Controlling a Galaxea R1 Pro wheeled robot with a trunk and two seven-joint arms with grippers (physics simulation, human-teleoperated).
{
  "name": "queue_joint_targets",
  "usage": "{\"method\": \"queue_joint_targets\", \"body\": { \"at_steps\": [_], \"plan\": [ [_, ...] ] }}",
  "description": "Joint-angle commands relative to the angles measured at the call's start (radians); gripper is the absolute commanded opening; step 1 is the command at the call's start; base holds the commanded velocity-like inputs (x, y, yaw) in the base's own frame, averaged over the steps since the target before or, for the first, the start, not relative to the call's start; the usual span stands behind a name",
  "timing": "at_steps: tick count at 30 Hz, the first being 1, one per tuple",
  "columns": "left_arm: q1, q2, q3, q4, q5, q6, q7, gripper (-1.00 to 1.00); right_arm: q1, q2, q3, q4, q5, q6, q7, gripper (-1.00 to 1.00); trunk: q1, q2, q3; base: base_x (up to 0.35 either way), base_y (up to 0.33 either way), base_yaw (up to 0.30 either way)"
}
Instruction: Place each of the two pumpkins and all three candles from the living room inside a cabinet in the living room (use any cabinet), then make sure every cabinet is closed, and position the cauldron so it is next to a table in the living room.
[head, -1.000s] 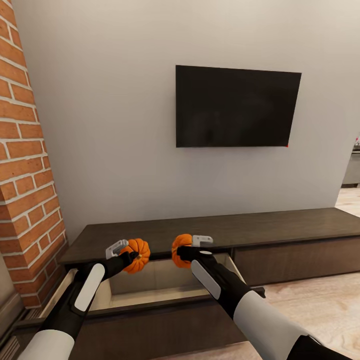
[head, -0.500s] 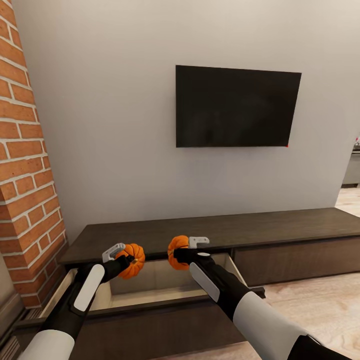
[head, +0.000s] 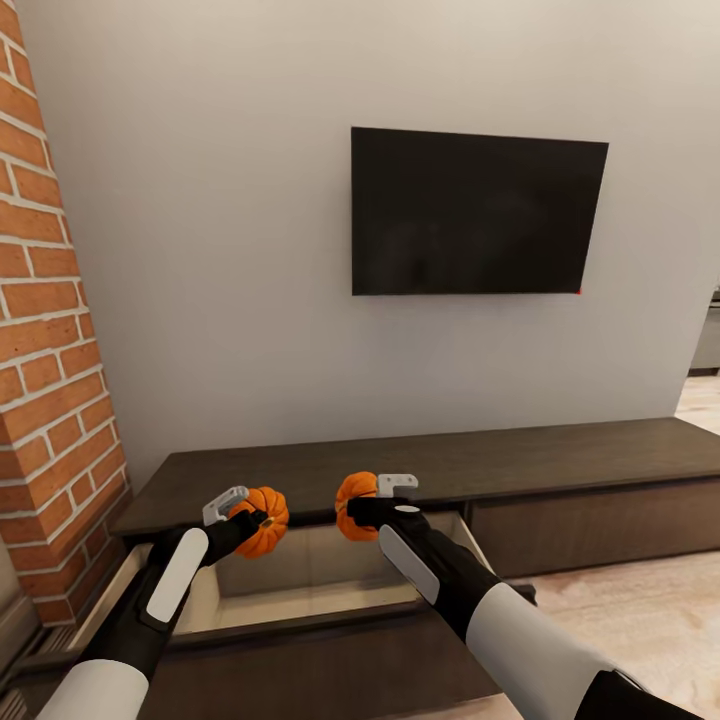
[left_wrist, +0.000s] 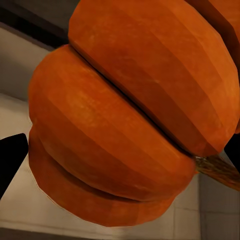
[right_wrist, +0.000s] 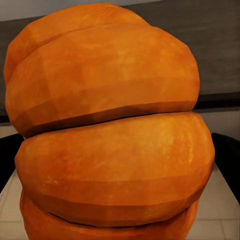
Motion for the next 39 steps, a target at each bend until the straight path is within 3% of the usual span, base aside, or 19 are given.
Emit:
{"method": "queue_joint_targets", "body": {
  "at_steps": [1,11,16,39],
  "plan": [
    [-0.001,0.0,0.0,-0.002,0.01,0.003,0.01,-1.0,-0.001,-0.001,0.004,-0.001,-0.007,0.002,-0.01,-1.0,0.0,-0.001,-0.001,0.042,0.0,0.0],
    [-0.001,-0.001,0.001,-0.007,0.01,0.002,0.01,-1.0,-0.001,0.0,0.004,-0.002,-0.007,0.002,-0.01,-1.0,0.0,-0.001,-0.001,0.059,0.0,0.0],
    [-0.001,-0.001,0.001,-0.008,0.01,0.002,0.01,-1.0,-0.001,0.0,0.004,-0.003,-0.007,0.002,-0.01,-1.0,0.019,-0.035,-0.017,0.001,0.0,0.0],
    [-0.001,0.0,0.002,-0.002,0.01,0.002,0.01,-1.0,0.0,-0.002,0.005,-0.008,0.0,0.002,-0.009,-1.0,0.029,-0.041,-0.106,0.0,0.0,0.0]
  ]
}}
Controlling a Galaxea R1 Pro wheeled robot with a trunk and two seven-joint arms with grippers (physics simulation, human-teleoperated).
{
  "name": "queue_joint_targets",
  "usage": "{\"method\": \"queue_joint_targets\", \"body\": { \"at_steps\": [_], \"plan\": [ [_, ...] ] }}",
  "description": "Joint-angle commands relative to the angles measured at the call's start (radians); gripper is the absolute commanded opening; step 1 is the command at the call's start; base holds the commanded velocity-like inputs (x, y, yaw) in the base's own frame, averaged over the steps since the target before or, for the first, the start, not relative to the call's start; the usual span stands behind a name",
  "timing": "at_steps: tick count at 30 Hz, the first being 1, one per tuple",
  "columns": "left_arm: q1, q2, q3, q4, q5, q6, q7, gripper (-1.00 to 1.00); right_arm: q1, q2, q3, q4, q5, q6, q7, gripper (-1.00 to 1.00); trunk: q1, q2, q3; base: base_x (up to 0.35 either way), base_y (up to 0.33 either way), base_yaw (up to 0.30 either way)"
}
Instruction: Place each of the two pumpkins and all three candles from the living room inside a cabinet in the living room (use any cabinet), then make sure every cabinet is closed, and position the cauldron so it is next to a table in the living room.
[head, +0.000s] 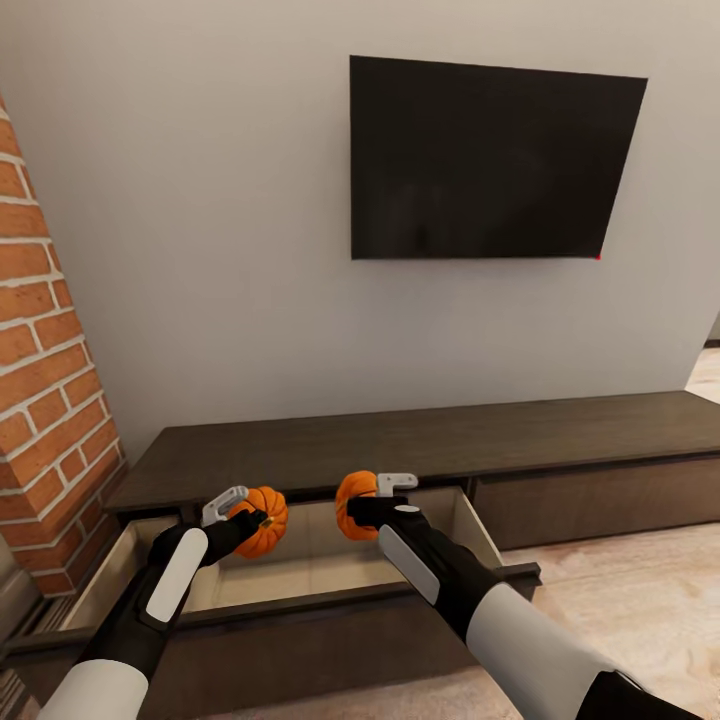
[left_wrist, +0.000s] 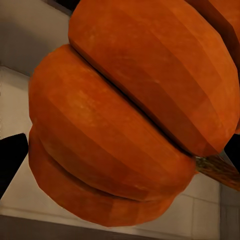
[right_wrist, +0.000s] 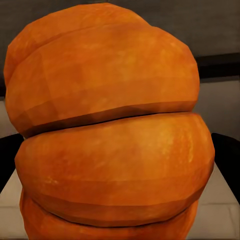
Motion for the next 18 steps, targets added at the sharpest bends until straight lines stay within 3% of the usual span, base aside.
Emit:
{"method": "queue_joint_targets", "body": {
  "at_steps": [1,9,13,18],
  "plan": [
    [-0.001,0.0,0.0,-0.002,0.011,0.002,0.01,-1.0,-0.001,0.0,0.004,-0.002,-0.005,0.001,-0.01,-1.0,0.0,-0.001,-0.005,0.0,0.0,0.0],
    [-0.001,-0.001,-0.003,-0.002,0.012,0.003,0.01,-1.0,-0.001,0.0,0.003,-0.003,-0.009,0.011,0.005,-1.0,0.004,-0.003,-0.036,0.0,0.0,0.0],
    [-0.001,-0.001,-0.006,-0.004,0.014,0.01,0.011,-1.0,-0.002,0.002,-0.006,-0.006,-0.019,0.115,0.004,-1.0,0.006,-0.004,-0.051,0.0,0.0,0.0],
    [-0.001,0.0,-0.009,-0.014,0.013,0.017,0.014,-1.0,-0.004,0.003,-0.011,-0.006,-0.04,0.16,-0.003,-1.0,0.008,-0.005,-0.071,0.0,0.0,0.0]
  ]
}}
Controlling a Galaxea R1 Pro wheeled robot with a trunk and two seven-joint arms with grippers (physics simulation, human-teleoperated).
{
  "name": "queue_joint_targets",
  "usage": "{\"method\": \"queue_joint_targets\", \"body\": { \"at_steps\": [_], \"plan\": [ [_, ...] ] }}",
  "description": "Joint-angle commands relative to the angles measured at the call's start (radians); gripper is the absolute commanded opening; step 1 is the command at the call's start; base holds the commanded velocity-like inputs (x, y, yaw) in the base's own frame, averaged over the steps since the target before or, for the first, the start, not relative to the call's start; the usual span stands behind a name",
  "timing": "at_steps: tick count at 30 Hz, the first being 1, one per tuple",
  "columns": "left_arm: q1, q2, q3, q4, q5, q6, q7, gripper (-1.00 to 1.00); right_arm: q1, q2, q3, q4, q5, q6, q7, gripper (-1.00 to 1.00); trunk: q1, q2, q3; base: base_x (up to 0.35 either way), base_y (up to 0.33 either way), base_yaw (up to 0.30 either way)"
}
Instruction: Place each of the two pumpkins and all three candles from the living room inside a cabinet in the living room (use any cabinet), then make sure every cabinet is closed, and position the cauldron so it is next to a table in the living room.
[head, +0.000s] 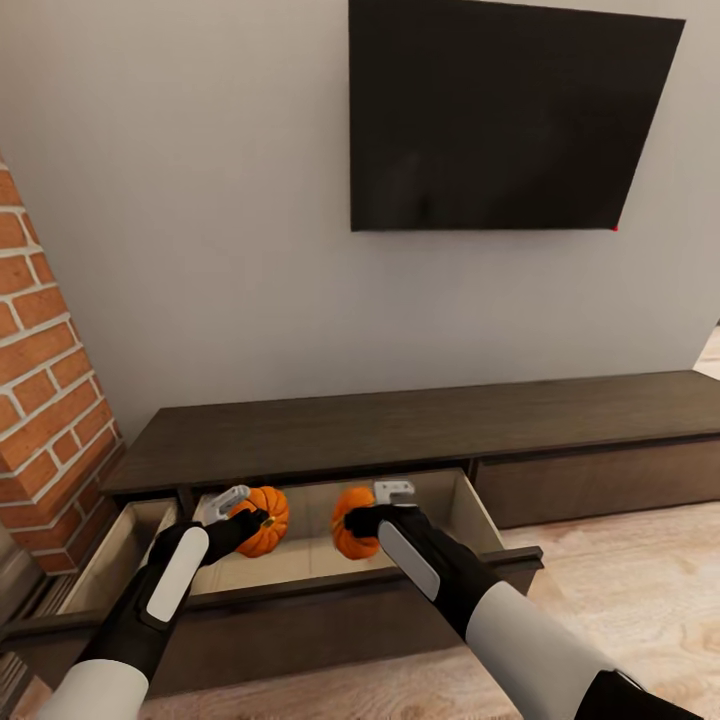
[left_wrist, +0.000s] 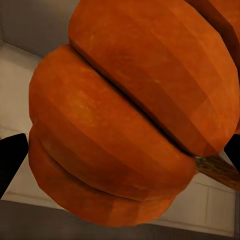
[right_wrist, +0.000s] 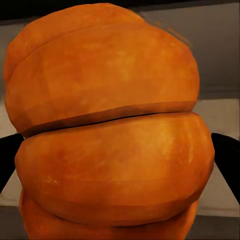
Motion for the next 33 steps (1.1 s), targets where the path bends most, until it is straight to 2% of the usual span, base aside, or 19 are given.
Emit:
{"method": "queue_joint_targets", "body": {
  "at_steps": [1,5,13,29,33],
  "plan": [
    [-0.001,0.001,0.0,-0.004,0.011,0.003,0.021,-1.0,-0.002,0.0,0.003,-0.003,-0.023,0.008,-0.016,-1.0,0.0,-0.001,-0.005,0.0,0.0,0.0],
    [-0.001,0.0,0.0,-0.008,0.012,0.004,0.041,-1.0,-0.006,-0.001,0.003,-0.001,-0.047,0.015,-0.03,-1.0,0.002,-0.002,-0.02,0.0,0.0,0.0],
    [-0.001,0.0,0.0,-0.017,0.01,0.005,0.046,-1.0,-0.006,-0.001,0.003,-0.002,-0.049,0.009,-0.032,-1.0,0.006,-0.004,-0.051,0.0,0.0,0.0],
    [-0.001,-0.002,-0.001,-0.036,0.014,0.022,0.046,-1.0,-0.006,-0.001,0.005,-0.002,-0.047,-0.007,-0.034,-1.0,0.006,-0.004,-0.051,0.048,0.0,0.0],
    [-0.026,-0.015,-0.001,0.006,0.021,0.071,0.053,-1.0,-0.006,-0.001,0.005,-0.001,-0.045,-0.009,-0.033,-1.0,0.006,-0.004,-0.051,0.007,0.0,0.0]
  ]
}}
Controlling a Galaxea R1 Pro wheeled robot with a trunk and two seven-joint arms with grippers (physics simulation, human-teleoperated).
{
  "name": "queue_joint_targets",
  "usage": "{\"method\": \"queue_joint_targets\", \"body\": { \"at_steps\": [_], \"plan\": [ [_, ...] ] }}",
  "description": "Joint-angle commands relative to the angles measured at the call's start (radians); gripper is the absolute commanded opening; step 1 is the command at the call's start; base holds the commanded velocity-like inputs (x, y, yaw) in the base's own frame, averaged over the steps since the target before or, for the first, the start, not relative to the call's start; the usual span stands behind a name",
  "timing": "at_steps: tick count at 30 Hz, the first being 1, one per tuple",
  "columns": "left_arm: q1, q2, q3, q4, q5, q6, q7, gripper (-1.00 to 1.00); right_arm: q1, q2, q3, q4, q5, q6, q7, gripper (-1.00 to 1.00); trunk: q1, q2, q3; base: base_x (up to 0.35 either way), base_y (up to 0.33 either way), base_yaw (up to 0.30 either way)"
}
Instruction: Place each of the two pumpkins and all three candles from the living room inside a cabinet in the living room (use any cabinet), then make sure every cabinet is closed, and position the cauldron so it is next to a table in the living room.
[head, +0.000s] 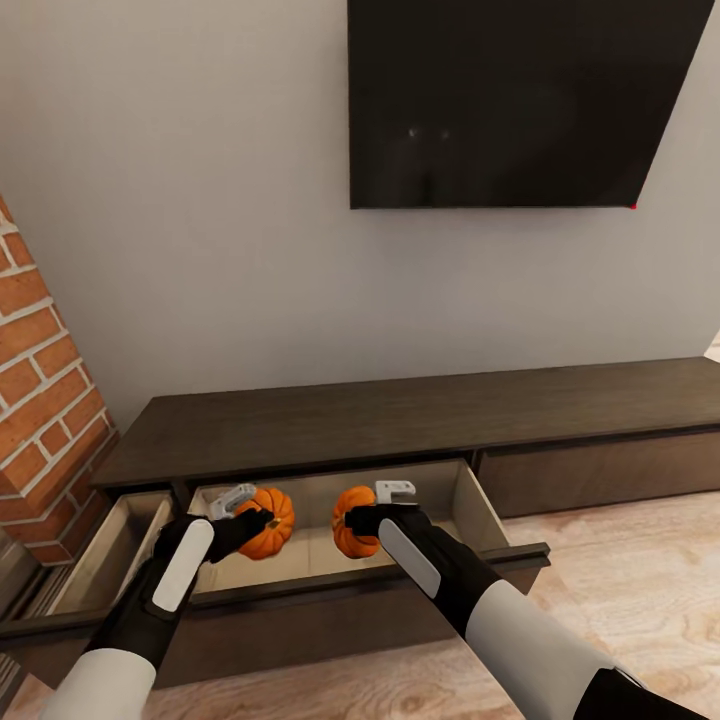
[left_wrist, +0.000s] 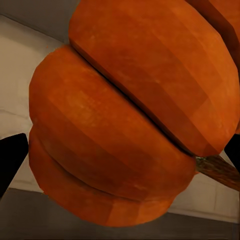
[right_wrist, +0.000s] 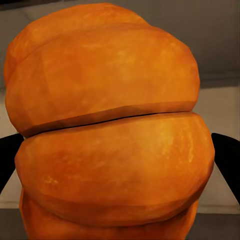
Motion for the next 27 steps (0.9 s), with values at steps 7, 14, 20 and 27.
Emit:
{"method": "queue_joint_targets", "body": {
  "at_steps": [7,14,20,27],
  "plan": [
    [-0.075,-0.023,0.001,0.132,0.069,0.035,0.12,-1.0,-0.001,-0.002,0.004,0.003,-0.004,-0.051,-0.008,-1.0,0.0,-0.001,-0.001,0.0,0.0,0.0],
    [-0.079,-0.017,0.008,0.152,0.081,0.036,0.141,-1.0,-0.001,-0.001,0.005,0.003,-0.003,-0.048,-0.009,-1.0,0.0,-0.001,-0.001,0.0,0.0,0.0],
    [-0.08,-0.012,0.009,0.158,0.08,0.035,0.14,-1.0,-0.001,0.0,0.005,0.004,-0.004,-0.038,-0.01,-1.0,0.0,-0.001,-0.001,0.103,0.0,0.0],
    [-0.08,-0.013,0.009,0.158,0.079,0.034,0.14,-1.0,-0.001,0.0,0.005,0.006,-0.009,-0.009,-0.011,-1.0,0.0,-0.001,-0.001,0.107,0.0,0.0]
  ]
}}
